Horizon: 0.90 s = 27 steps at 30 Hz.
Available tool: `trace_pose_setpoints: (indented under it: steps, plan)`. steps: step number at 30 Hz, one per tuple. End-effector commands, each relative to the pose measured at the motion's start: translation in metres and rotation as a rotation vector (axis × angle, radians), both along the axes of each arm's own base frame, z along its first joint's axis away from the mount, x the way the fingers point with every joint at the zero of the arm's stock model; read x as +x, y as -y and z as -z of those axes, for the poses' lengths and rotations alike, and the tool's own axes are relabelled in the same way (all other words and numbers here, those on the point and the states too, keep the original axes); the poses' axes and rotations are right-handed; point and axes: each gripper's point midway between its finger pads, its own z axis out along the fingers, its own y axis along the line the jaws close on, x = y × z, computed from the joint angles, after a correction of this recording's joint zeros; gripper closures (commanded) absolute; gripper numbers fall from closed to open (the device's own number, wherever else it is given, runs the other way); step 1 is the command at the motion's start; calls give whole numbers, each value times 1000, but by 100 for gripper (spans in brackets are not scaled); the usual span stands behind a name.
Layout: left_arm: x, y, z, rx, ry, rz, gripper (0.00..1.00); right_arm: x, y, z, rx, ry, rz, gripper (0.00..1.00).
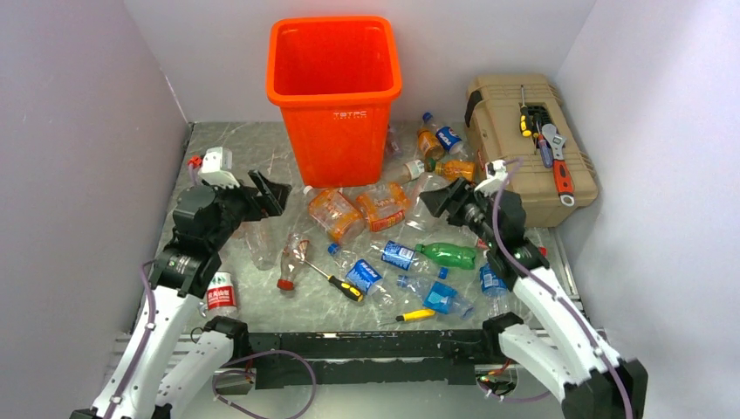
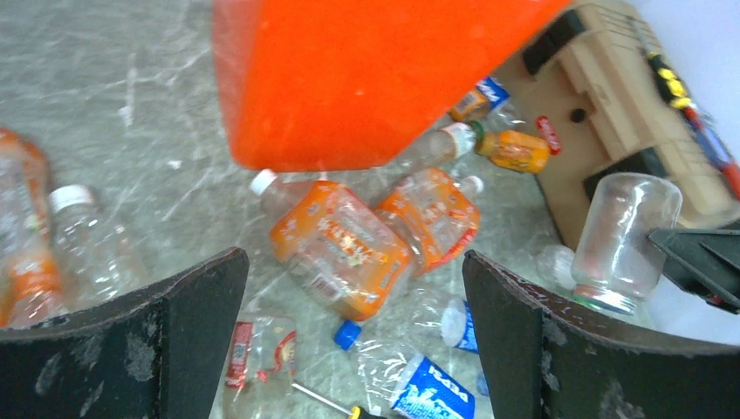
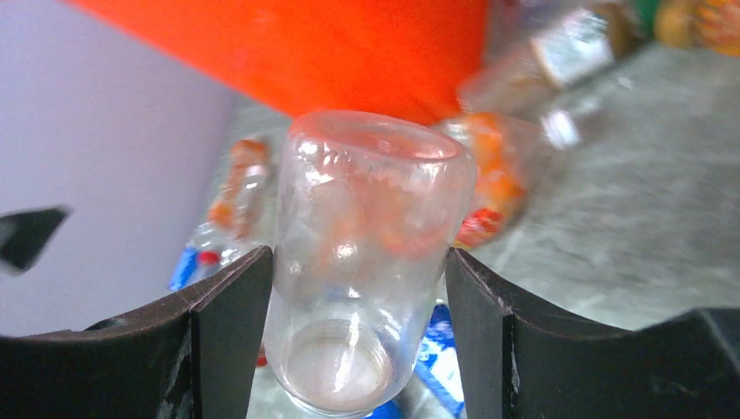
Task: Put the plastic bottles in the bin
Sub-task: Pick up the plastic bottle at the center of the board.
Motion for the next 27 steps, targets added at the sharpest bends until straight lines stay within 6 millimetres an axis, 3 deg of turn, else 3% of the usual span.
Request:
trace_pose_setpoints:
  steps: [1, 4, 7, 12, 17, 27]
  plan:
    - [-21, 45, -34, -30, 194, 307, 2, -39, -35, -70, 155, 312, -250, 60]
    - [-46, 87, -48, -99, 295, 601, 2, -63, -44, -107, 290, 449, -330, 60]
    - [-68, 117, -46, -135, 288, 822, 0, -76, -51, -133, 381, 528, -381, 61]
    - [-79, 145, -52, -98, 275, 894, 1, -95, -63, -172, 528, 651, -442, 61]
    - [-86, 155, -70, -126, 350, 883, 1, -101, -78, -185, 609, 689, -486, 62]
    - [-92, 187, -73, -185, 332, 957, 1, -101, -99, -185, 644, 699, -494, 64]
